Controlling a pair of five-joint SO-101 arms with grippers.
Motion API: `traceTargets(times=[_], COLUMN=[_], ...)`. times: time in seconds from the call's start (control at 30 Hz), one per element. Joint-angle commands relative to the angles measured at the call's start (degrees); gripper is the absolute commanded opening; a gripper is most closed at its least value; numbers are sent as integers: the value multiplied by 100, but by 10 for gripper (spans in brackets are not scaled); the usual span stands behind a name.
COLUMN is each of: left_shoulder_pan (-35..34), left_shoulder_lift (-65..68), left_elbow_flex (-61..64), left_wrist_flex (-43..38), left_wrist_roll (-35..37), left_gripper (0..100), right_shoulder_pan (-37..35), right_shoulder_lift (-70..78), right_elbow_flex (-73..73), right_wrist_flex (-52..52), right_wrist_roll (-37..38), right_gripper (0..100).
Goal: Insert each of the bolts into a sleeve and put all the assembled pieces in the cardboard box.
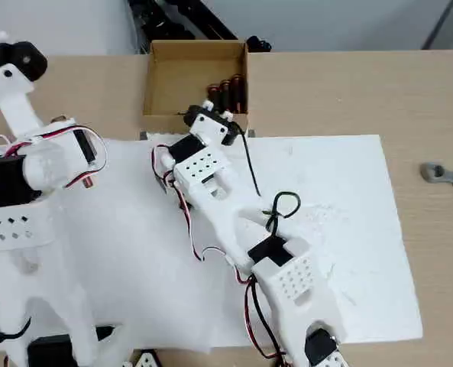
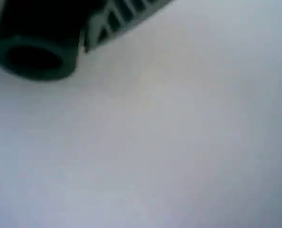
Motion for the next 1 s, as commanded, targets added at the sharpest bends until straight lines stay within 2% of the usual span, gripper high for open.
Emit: traceTargets(times=[0.0, 0.33, 0.4, 0.5, 0.77, 0.97], left_shoulder_pan=[-9, -18, -18, 0, 0, 9], left_shoulder_lift=[-211, -211, -211, -211, -211, -211], left_elbow_flex=[-189, -189, -189, -189, -198, -207], left_wrist_flex=[88, 88, 88, 62, 9, -97], left_wrist_roll=[-35, -35, -35, -35, -35, -35], left_gripper=[5, 5, 5, 5, 5, 5], right_shoulder_pan=[-127, 198, 382, 646, 1033, 1024], right_shoulder_lift=[127, 40, -127, -593, -2105, -3152], right_elbow_flex=[18, 18, 18, 18, 44, 53], right_wrist_flex=[286, 1200, 1253, 1385, 1692, 1692], right_wrist_roll=[132, 167, 343, 747, 1442, 2259], right_gripper=[100, 95, 80, 1, 6, 5])
